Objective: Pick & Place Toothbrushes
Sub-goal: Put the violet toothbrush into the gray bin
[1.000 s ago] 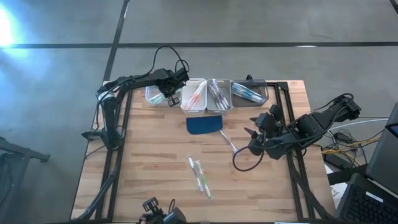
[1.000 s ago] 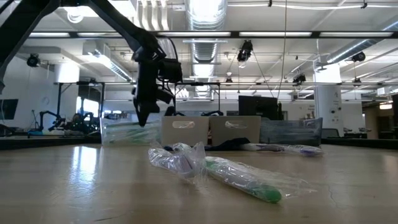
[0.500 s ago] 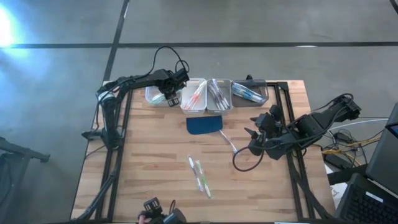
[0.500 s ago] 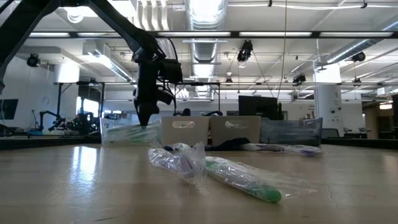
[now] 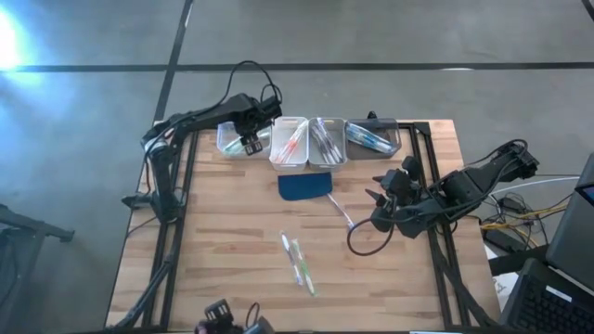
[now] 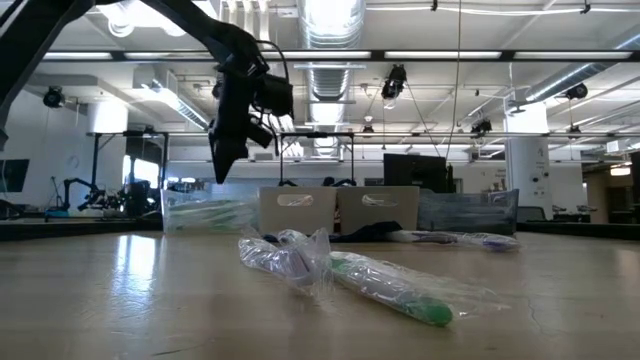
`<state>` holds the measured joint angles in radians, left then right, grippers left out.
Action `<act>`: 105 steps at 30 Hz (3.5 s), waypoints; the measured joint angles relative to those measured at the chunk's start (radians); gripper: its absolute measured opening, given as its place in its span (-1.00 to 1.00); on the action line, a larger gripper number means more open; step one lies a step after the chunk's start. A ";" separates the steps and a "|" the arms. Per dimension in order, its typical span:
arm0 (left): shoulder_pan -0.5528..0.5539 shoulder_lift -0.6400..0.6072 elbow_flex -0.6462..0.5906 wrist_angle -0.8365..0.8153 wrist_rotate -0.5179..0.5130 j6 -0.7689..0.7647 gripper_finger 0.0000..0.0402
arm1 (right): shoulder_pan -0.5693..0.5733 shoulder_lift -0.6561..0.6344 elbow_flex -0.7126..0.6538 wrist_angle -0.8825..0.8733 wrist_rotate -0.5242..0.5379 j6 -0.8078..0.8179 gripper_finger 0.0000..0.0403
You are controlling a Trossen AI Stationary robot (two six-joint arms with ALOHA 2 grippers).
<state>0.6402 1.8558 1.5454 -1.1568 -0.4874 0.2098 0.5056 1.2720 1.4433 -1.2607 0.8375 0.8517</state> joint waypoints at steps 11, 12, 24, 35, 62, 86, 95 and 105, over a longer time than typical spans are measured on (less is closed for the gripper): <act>-0.100 -0.108 0.044 -0.056 0.009 -0.078 -0.13 | 0.000 0.000 0.000 0.011 0.001 -0.048 -0.31; -0.113 -0.121 0.043 -0.056 0.010 -0.095 -0.13 | 0.000 0.000 0.000 0.013 0.001 -0.048 -0.33; -0.324 -0.388 -0.146 0.175 0.062 -0.244 -0.13 | -0.001 0.000 0.000 0.069 0.001 -0.044 -0.50; -0.560 -0.657 -0.485 0.531 0.086 -0.324 -0.13 | -0.010 0.000 0.000 0.145 0.002 -0.053 -0.70; -0.733 -0.766 -0.967 1.163 0.169 -0.312 -0.13 | 0.016 0.352 -0.190 0.146 0.029 0.248 -0.62; -0.769 -0.768 -1.205 1.451 0.168 -0.209 -0.13 | 0.031 0.403 -0.423 0.314 0.085 0.484 -0.32; -0.769 -0.768 -1.206 1.447 0.168 -0.210 -0.13 | 0.006 0.399 -0.436 0.360 0.108 0.477 -0.21; -0.769 -0.767 -1.206 1.447 0.168 -0.210 -0.13 | -0.003 0.398 -0.476 0.377 0.133 0.485 -0.13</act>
<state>-0.1284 1.0885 0.3389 0.2901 -0.3195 -0.0002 0.5027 1.6703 0.9669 -0.8837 0.9704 1.3367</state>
